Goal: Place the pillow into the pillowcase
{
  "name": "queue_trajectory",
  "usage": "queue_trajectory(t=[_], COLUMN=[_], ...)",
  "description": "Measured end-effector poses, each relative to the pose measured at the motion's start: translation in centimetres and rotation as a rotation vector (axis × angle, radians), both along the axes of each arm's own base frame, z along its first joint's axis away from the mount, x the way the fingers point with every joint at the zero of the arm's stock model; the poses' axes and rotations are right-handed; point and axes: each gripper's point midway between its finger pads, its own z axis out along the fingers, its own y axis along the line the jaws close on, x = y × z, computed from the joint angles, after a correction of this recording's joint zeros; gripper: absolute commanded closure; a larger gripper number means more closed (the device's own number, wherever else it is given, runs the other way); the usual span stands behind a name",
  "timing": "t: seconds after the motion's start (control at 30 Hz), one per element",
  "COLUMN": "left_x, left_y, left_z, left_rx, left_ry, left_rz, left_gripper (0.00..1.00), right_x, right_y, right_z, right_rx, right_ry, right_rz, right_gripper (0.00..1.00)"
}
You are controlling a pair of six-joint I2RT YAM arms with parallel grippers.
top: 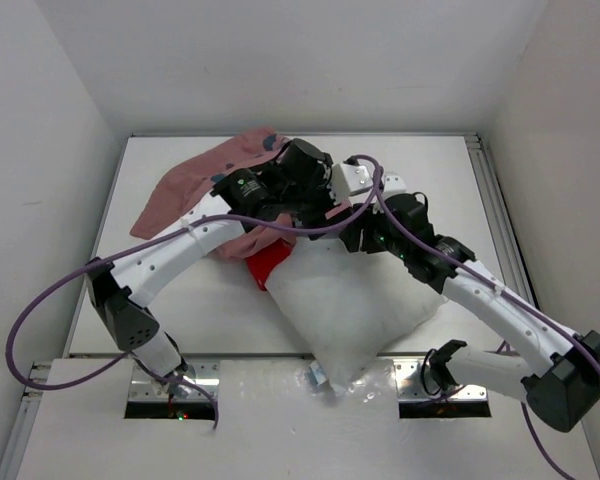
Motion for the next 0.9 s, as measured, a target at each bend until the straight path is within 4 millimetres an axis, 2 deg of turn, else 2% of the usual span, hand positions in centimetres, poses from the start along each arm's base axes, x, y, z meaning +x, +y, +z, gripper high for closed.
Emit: queue_trajectory(t=[0.03, 0.13, 0.17, 0.23, 0.27, 0.4, 0.5, 0.6, 0.7, 0.73, 0.77, 0.8, 0.83, 0.9], left_x=[-0.1, -0.6, -0.8, -1.3, -1.4, -0.8, 0.3, 1.3, 1.4, 1.4, 1.2, 1.1, 0.9, 0.7], left_y=[0.6, 2.8, 3.7, 5.3, 6.0, 8.7, 10.3, 10.8, 10.6, 10.4, 10.3, 10.2, 10.1, 10.0], left_z=[-0.2, -1.4, -1.9, -3.2, -3.9, -6.8, -7.8, -7.6, -7.5, -7.5, -7.6, -7.6, -7.6, -7.7], left_rx=[0.011, 0.050, 0.068, 0.108, 0.129, 0.198, 0.209, 0.180, 0.155, 0.150, 0.141, 0.141, 0.135, 0.137], left_ry=[-0.002, 0.010, 0.018, 0.039, 0.045, 0.069, 0.086, 0.085, 0.093, 0.097, 0.108, 0.112, 0.120, 0.126], left_rz=[0.005, 0.021, 0.028, 0.044, 0.057, 0.130, 0.191, 0.230, 0.230, 0.221, 0.221, 0.213, 0.210, 0.194], left_gripper=[0.10, 0.02, 0.01, 0.00, 0.00, 0.01, 0.05, 0.20, 0.47, 0.68, 0.79, 0.98, 1.00, 1.00], right_x=[0.1, 0.1, 0.1, -0.3, -0.7, -1.8, -2.4, -3.2, -3.9, -4.1, -4.3, -4.4, -4.5, -4.7], right_y=[0.0, -0.2, -0.4, -0.8, -1.1, -1.9, -2.1, -2.0, -1.7, -1.6, -1.5, -1.3, -1.1, -0.6], right_z=[-0.4, -0.4, -0.1, 0.0, 0.0, 0.2, -0.3, -1.4, -2.8, -3.4, -3.9, -4.5, -5.1, -6.3], right_rx=[-0.007, -0.004, 0.007, 0.025, 0.034, 0.049, 0.040, 0.026, 0.012, 0.004, -0.002, -0.009, -0.015, -0.018], right_ry=[0.011, 0.011, 0.004, -0.004, -0.003, 0.005, 0.032, 0.073, 0.117, 0.135, 0.150, 0.166, 0.182, 0.207], right_rz=[0.000, -0.008, -0.015, -0.026, -0.034, -0.051, -0.052, -0.039, -0.025, -0.020, -0.016, -0.015, -0.011, 0.000], right_gripper=[0.41, 0.34, 0.25, 0.15, 0.02, 0.01, 0.01, 0.01, 0.01, 0.01, 0.01, 0.01, 0.04, 0.15])
